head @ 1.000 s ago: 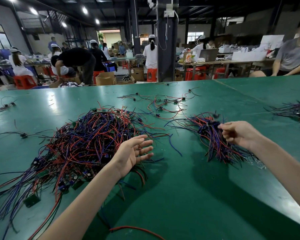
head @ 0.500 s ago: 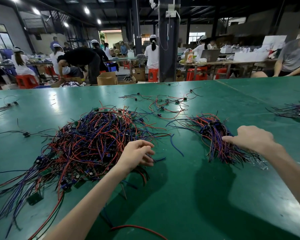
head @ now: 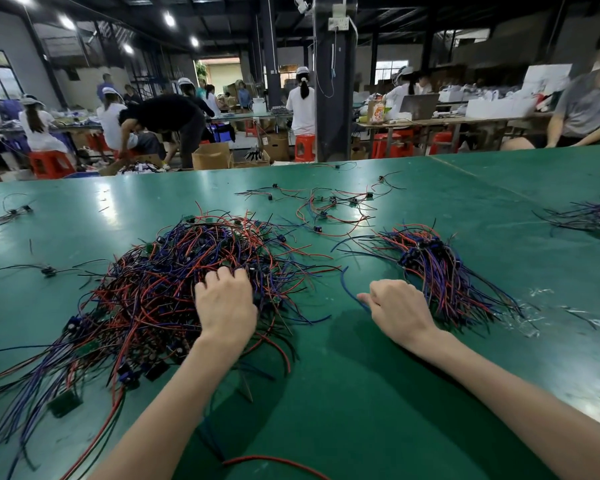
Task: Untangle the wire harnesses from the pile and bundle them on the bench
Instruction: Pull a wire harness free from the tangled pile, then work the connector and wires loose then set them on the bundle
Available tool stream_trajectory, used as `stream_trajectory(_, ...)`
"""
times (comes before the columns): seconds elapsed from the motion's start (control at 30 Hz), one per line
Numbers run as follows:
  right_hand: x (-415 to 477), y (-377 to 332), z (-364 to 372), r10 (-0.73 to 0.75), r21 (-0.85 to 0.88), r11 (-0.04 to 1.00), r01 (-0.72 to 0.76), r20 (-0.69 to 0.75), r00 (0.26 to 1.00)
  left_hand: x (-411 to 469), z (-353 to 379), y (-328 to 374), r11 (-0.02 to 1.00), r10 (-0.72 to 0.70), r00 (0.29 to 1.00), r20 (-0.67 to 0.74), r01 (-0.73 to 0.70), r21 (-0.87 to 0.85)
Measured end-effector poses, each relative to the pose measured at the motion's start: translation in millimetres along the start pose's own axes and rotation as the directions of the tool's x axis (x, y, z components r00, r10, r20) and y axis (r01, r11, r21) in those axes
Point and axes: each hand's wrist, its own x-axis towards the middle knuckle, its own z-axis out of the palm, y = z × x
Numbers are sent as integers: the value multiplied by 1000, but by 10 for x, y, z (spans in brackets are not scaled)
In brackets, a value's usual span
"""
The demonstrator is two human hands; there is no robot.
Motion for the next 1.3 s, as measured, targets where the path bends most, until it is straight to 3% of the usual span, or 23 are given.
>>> stream_trajectory(0.23, -59, 9, -10, -25, 19, 1000, 24, 35, 999, 80, 12, -178, 941, -71, 991, -109, 30, -338)
stream_trajectory(0.4, -97, -1, 7, -40, 32, 999, 39, 44, 998, 113, -17, -194, 805, -146, 989, 12, 126, -580)
stream_trajectory(0.47, -100, -1, 1, -25, 57, 998, 23, 39, 999, 146, -8, -219, 698, -139, 984, 107, 174, -694)
stream_trajectory(0.57, -98, -9, -8, 8, 87, 996, -11, 32, 999, 187, -10, -265, 441, -117, 953, 281, 303, -845)
stream_trajectory(0.63, -97, -13, -11, 20, 98, 995, -23, 28, 999, 189, -37, -252, 310, -101, 946, 309, 325, -894)
stream_trajectory(0.73, -99, -21, -8, 27, 110, 993, -30, 28, 999, 173, -105, -177, 168, -135, 972, 194, 216, -962)
stream_trajectory(0.83, -102, -49, -4, 34, 168, 985, -30, -21, 999, 123, -212, -78, 130, -135, 991, 1, 18, -991)
stream_trajectory(0.9, -101, -82, -15, 56, 312, 950, -23, -96, 994, 56, -264, -6, 118, -77, 994, -74, -65, -991)
stream_trajectory(0.97, -94, -126, -47, 92, 589, 808, -28, -80, 992, -37, -280, 95, 115, 16, 995, -100, -101, -988)
stream_trajectory(1.07, -83, -243, -132, 83, 906, 350, -237, 222, 971, -209, -233, 290, 170, 204, 970, -135, -171, -971)
stream_trajectory(1.13, -73, -274, -153, 25, 912, 128, -390, 390, 921, -319, -171, 411, 239, 322, 931, -173, -257, -936)
stream_trajectory(1.2, -63, -269, -175, -3, 886, -37, -462, 462, 887, -410, -115, 503, 266, 410, 887, -214, -341, -901)
stream_trajectory(1.3, -63, -241, -215, -3, 858, -192, -476, 485, 874, -501, -51, 571, 288, 509, 830, -230, -416, -863)
